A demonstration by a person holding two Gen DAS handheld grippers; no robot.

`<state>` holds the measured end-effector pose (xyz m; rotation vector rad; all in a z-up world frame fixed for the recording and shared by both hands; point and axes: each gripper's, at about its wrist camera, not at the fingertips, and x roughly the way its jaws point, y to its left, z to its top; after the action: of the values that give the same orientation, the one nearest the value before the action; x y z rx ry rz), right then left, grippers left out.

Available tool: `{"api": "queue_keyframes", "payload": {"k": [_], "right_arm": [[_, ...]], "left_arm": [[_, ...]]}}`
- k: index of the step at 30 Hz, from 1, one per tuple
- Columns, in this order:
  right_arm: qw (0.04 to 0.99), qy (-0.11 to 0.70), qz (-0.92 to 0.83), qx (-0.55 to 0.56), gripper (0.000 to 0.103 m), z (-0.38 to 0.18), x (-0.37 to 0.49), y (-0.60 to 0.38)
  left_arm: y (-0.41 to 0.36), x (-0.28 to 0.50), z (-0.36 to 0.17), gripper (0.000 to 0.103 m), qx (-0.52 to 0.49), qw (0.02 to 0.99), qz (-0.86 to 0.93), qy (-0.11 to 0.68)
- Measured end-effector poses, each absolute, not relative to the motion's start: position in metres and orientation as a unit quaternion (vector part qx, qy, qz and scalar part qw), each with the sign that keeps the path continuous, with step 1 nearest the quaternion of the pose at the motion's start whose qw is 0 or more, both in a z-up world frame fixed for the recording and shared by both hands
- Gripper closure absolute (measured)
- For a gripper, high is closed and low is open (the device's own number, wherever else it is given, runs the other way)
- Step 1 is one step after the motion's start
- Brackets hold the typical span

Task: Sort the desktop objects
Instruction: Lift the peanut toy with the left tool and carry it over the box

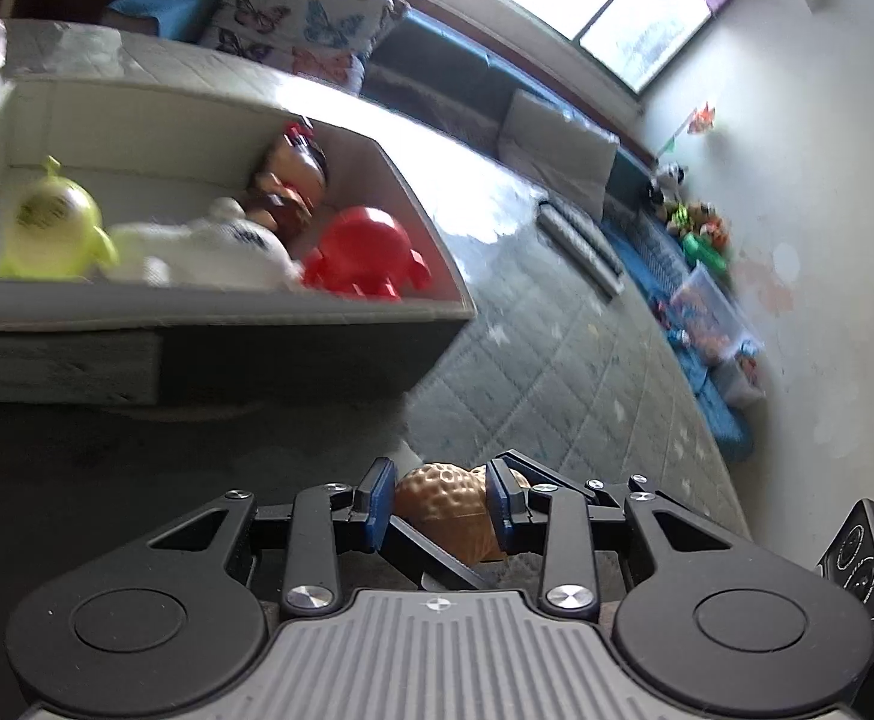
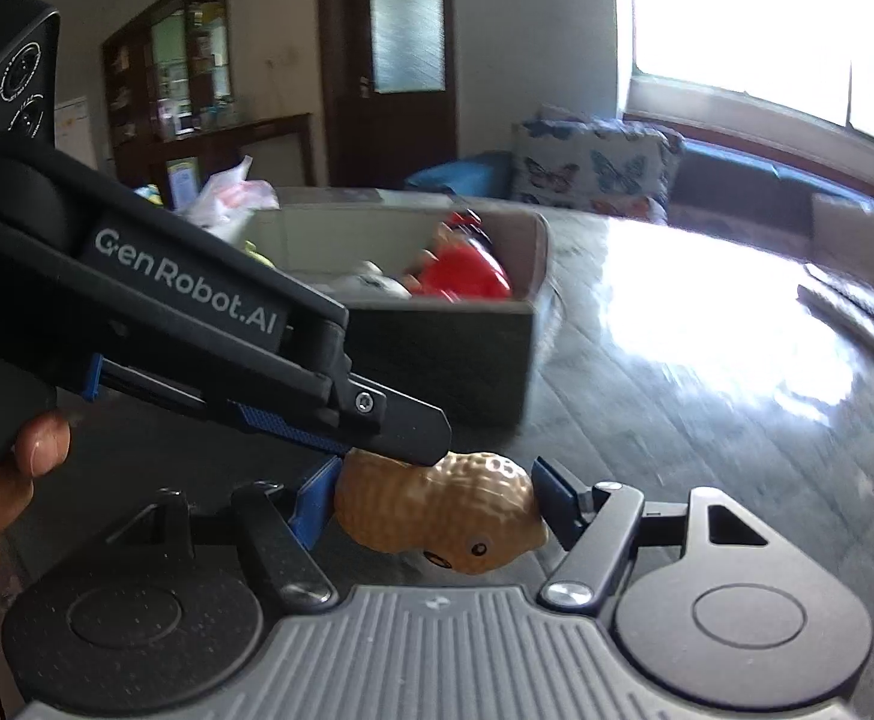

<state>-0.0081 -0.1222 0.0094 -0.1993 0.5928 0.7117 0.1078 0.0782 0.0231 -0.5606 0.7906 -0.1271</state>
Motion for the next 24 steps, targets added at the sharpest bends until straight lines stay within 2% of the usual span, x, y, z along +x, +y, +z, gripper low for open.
{"api": "queue_keyframes", "payload": {"k": [12,24], "right_arm": [[0.884,0.226,0.393,-0.115,0.033,0.051,0.025,-0.062],[0.868,0.246,0.416,-0.112,0.033,0.029,0.067,-0.006]], "left_arm": [[0.138,0.122,0.073,0.069,-0.280,0.905,-0.027,0.320],[0.190,0.153,0.058,0.069,-0.305,0.893,0.012,0.331]]}}
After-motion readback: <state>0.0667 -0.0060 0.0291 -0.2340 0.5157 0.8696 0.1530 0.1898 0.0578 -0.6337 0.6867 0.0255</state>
